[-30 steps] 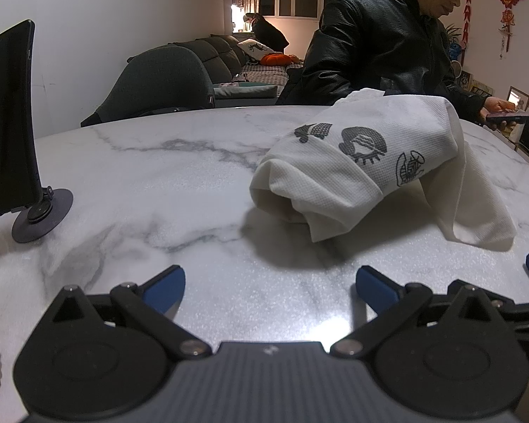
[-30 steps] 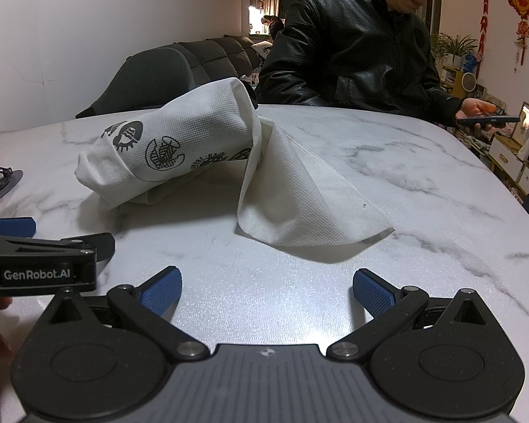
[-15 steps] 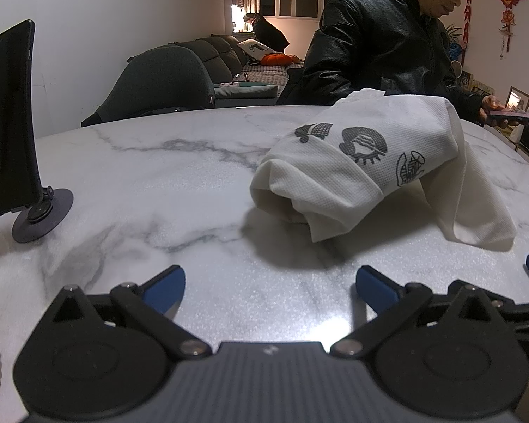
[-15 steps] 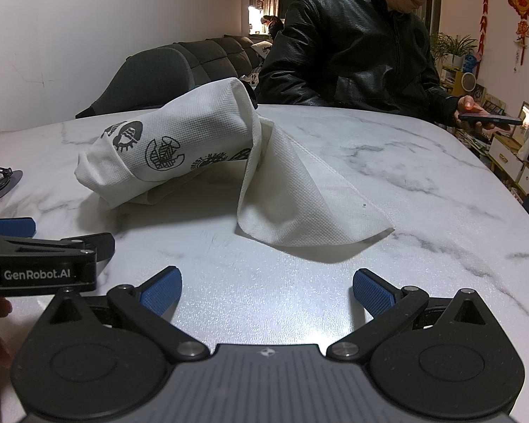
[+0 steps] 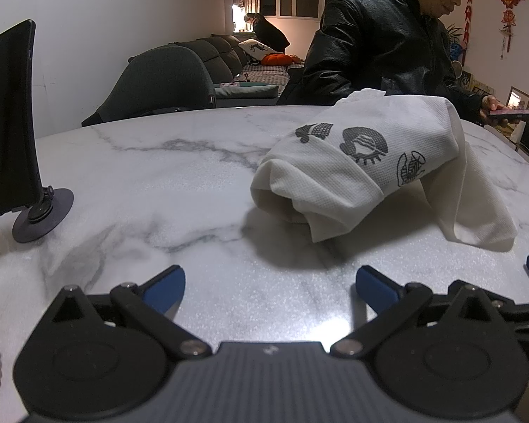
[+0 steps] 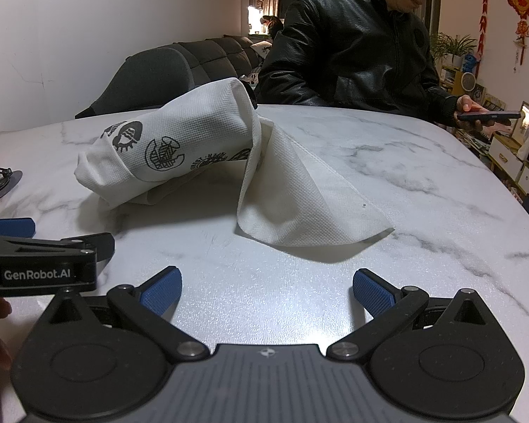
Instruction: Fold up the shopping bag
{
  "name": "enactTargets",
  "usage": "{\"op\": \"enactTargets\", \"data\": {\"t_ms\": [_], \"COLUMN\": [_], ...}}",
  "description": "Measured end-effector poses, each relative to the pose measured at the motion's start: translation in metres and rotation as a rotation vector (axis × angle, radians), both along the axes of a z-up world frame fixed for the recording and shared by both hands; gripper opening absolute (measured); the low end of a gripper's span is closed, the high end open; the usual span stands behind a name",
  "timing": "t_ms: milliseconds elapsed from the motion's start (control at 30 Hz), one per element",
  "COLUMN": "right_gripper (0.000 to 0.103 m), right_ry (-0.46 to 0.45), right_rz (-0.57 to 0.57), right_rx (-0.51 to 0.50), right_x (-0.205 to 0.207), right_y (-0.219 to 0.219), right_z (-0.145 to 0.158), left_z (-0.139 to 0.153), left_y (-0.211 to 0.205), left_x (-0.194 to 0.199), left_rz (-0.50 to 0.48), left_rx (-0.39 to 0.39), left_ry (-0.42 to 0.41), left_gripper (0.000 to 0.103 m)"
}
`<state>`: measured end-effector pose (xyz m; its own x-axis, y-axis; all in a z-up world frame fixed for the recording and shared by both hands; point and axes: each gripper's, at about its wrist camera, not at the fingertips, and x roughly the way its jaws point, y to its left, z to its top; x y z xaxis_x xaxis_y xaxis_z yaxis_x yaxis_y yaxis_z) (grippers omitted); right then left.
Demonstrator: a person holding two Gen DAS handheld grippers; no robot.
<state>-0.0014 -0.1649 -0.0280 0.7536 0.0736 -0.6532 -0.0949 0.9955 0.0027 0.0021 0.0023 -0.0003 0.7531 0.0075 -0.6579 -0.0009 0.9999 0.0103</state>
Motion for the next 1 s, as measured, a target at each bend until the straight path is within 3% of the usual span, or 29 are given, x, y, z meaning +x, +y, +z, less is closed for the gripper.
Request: {"op": "enactTargets", "data": {"t_ms": [900,1000], "right_gripper": [0.103,0.098], "right_ry": [-0.005,-0.021], "right_rz": [0.035,0.032], "right_rx": [0.005,0.012], "right_x": [0.001,0.0], "right_y": [-0.005,-0.01], "right_z": [0.0,0.003], "left_z": [-0.001,-0.001], "left_y": [0.001,0.001], "left_x": [0.0,0.0], "left_rz": [0.001,0.001], "left_rx": [0.001,0.001], "left_ry": [0.0,0.0], "left_gripper": [0.103,0.103]}}
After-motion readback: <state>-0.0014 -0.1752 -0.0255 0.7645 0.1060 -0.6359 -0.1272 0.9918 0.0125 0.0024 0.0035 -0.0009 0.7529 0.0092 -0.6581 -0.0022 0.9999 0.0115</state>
